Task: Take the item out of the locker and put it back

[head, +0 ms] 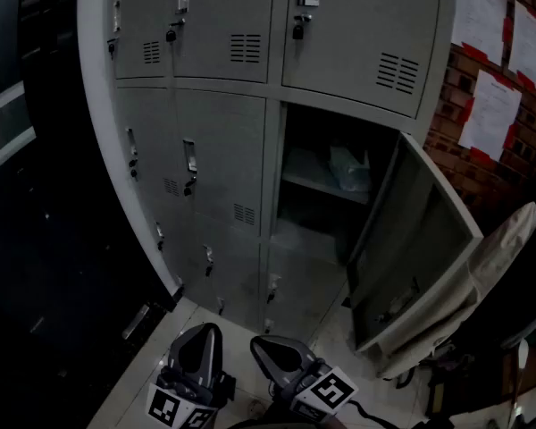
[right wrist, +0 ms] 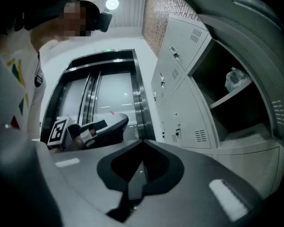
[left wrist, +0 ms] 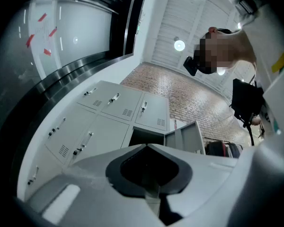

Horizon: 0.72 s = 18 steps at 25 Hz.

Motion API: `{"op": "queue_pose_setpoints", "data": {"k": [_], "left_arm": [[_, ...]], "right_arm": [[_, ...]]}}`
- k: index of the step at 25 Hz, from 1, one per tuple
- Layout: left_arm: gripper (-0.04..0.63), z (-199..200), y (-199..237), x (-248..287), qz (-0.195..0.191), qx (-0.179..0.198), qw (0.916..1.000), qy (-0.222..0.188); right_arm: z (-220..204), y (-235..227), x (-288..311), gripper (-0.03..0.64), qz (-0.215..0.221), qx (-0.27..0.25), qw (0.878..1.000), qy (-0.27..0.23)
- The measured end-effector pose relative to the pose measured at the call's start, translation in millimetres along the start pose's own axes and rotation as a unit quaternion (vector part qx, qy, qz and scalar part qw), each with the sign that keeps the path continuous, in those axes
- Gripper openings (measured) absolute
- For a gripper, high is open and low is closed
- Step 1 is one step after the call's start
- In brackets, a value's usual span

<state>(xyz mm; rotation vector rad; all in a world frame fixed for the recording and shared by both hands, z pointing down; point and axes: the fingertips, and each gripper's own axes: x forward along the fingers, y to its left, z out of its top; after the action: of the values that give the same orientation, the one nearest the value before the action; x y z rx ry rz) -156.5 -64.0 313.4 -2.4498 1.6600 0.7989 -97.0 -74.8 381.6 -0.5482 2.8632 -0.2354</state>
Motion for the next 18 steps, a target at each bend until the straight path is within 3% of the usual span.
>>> {"op": "queue_pose_setpoints", "data": {"k": [5, 11, 15, 16, 17, 18], "left_arm": [[0.003, -4.0, 14.6, 46.7, -0.027, 0.012, 0.9995, -0.007], [0.003, -11.4, 21.7, 78.3, -0.045, 0.017, 0.9988, -0.01], [0.002, -14.7, -0.6, 128.7, -0.139, 0.035, 0.9896, -0.017], [0.03, -19.3, -9.0, 146.5, -0.165, 0.033, 0.9857, -0.01], [0.124, -25.0, -15.7, 166.7, -0.181, 0.025, 0.9832, -0.002], [0.29, -31.4, -20.1, 188.9, -0.185, 0.014, 0.9826, 0.006]], "right_arm": [[-9.6, -42.9, 18.1, 0.001, -0.028, 0.001, 1.0, 0.012], [-25.4, -58.3, 25.6, 0.0, -0.036, -0.004, 0.998, 0.044], [-37.3, -65.6, 19.8, 0.001, -0.048, 0.001, 0.997, 0.065], [-39.3, -68.1, 17.1, 0.0, -0.054, 0.004, 0.996, 0.067], [-41.0, -70.8, 13.9, 0.0, -0.06, 0.007, 0.996, 0.069], [-42.2, -73.5, 10.5, 0.0, -0.066, 0.01, 0.995, 0.07]]}}
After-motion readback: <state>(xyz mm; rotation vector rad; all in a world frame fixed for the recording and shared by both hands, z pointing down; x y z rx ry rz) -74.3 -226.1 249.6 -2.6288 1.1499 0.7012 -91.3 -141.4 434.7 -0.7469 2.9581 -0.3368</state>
